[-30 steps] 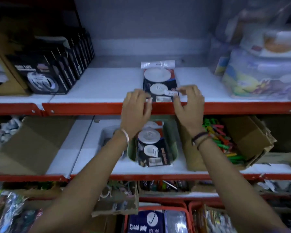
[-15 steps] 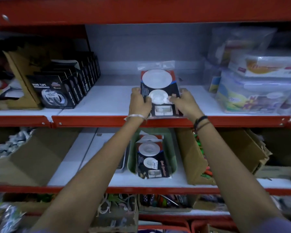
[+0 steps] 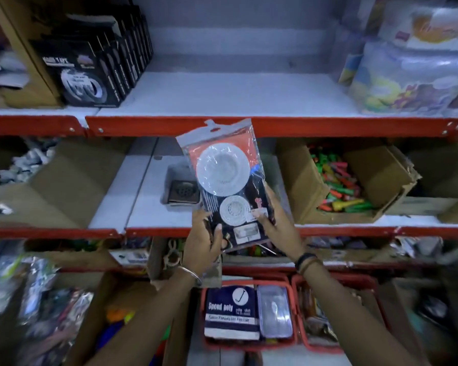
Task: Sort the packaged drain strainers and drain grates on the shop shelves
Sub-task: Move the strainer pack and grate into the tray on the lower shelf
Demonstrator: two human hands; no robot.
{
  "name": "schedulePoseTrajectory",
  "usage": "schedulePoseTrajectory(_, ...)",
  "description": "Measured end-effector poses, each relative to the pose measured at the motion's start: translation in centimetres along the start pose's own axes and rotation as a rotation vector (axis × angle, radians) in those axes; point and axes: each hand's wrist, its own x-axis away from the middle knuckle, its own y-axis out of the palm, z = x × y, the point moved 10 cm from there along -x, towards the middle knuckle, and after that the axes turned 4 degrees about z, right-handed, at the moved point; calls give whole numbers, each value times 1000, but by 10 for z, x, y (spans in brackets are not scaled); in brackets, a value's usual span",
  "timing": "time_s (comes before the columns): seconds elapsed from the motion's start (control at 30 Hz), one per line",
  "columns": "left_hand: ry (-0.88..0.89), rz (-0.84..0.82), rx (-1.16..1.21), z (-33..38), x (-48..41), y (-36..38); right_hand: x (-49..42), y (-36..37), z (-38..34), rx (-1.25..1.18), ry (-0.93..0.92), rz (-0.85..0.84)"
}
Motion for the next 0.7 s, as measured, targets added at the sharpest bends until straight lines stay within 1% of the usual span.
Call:
schedulePoseTrajectory(0.1, -40, -95, -32, -18, 14, 17, 12, 13, 37, 16, 71, -42)
schedulePoseTrajectory(0.2, -59, -135, -59, -22, 4, 35, 9, 13, 63, 42, 144, -37)
schedulePoseTrajectory(0.3, -144, -176, -108, -27, -27, 60, -12, 5, 88, 97, 290, 15)
schedulePoseTrajectory(0.37, -190, -207, -139, -29, -55, 76, -38, -1, 97, 191, 324, 59)
schedulePoseTrajectory(0.4, -219, -221, -159, -32, -69, 83, -52, -2, 100, 233, 328, 53)
schedulePoseTrajectory(0.47, -280, -274, -236, -43, -93, 95, -77, 1, 107, 283, 366, 2)
schedulePoseTrajectory(0.53, -303, -395, -398, -58, -106, 106, -93, 7, 125, 341, 454, -70)
schedulePoseTrajectory(0.6, -304, -541, -539, -71, -107, 113, -96, 11, 140, 510, 540, -182)
schedulePoseTrajectory(0.63, -292, -577, -567, -74, -107, 113, -95, 11, 145, 567, 573, -210)
schedulePoseTrajectory(0.67, -268, -571, -566, -76, -109, 109, -97, 9, 143, 588, 587, -191)
schedulePoseTrajectory(0.7, -238, -531, -544, -75, -113, 102, -100, 5, 136, 578, 566, -130)
